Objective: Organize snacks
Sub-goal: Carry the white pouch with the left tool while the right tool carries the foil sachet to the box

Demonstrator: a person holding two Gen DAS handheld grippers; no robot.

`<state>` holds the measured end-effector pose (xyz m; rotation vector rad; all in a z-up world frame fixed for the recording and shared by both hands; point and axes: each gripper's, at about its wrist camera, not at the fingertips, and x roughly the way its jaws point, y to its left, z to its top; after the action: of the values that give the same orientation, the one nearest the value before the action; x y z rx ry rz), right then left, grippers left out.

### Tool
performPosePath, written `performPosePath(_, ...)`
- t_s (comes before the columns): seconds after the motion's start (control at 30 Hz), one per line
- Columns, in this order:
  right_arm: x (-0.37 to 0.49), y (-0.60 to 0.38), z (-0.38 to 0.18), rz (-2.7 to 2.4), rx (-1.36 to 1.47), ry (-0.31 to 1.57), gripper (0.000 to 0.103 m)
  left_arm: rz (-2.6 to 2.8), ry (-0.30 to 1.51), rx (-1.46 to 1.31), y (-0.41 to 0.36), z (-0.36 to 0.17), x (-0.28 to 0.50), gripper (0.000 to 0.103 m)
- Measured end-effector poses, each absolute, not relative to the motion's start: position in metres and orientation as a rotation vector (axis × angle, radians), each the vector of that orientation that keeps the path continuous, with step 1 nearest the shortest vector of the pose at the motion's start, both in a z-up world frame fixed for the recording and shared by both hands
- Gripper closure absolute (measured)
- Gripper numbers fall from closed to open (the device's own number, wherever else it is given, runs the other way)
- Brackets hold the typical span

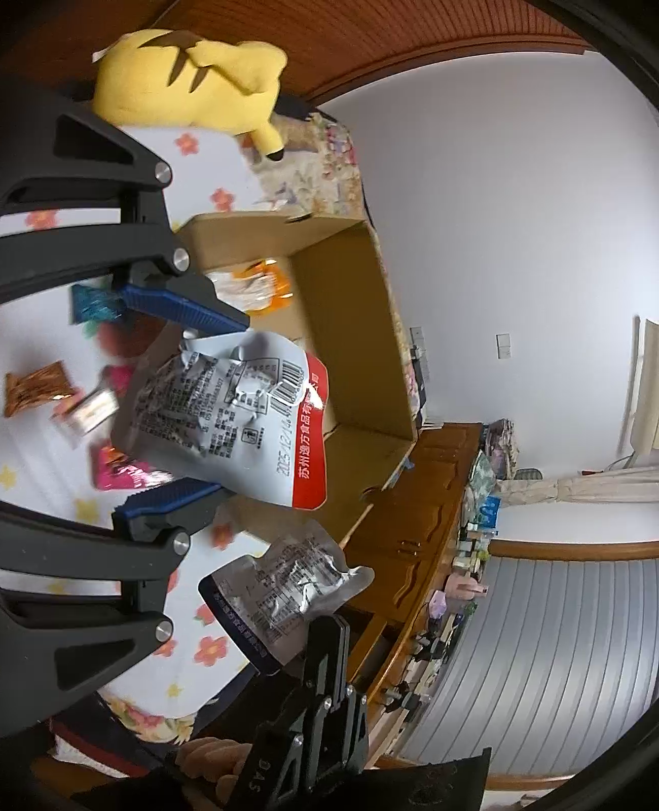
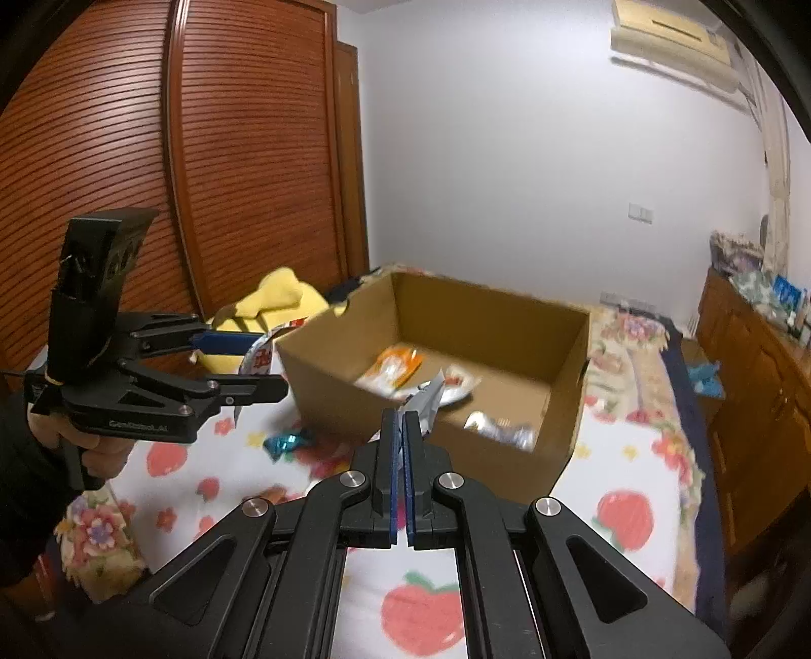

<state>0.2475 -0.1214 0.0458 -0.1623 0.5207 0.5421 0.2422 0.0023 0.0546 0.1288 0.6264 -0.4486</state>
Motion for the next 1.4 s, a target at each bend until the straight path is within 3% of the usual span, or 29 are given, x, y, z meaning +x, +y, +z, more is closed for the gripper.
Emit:
performPosePath(0.33, 0.298, -0.126, 0.06, 0.537, -0.199, 0.515, 0.103, -0.386, 0.655, 0.131, 0.002, 0.056, 0.301, 0.048)
performPosePath(0.67, 0.339, -0.147, 0.032, 0.501, -0.163, 0.562, 0.103, -0.349, 0.726, 0.138, -0.013, 0.027, 0.346, 0.048)
performPosePath(1.4, 0.363, -0.148, -0.01, 0.473, -0.175, 0.653, 0.102, -0.357, 0.78, 0.146, -0.03, 0.005, 0.364, 0.046)
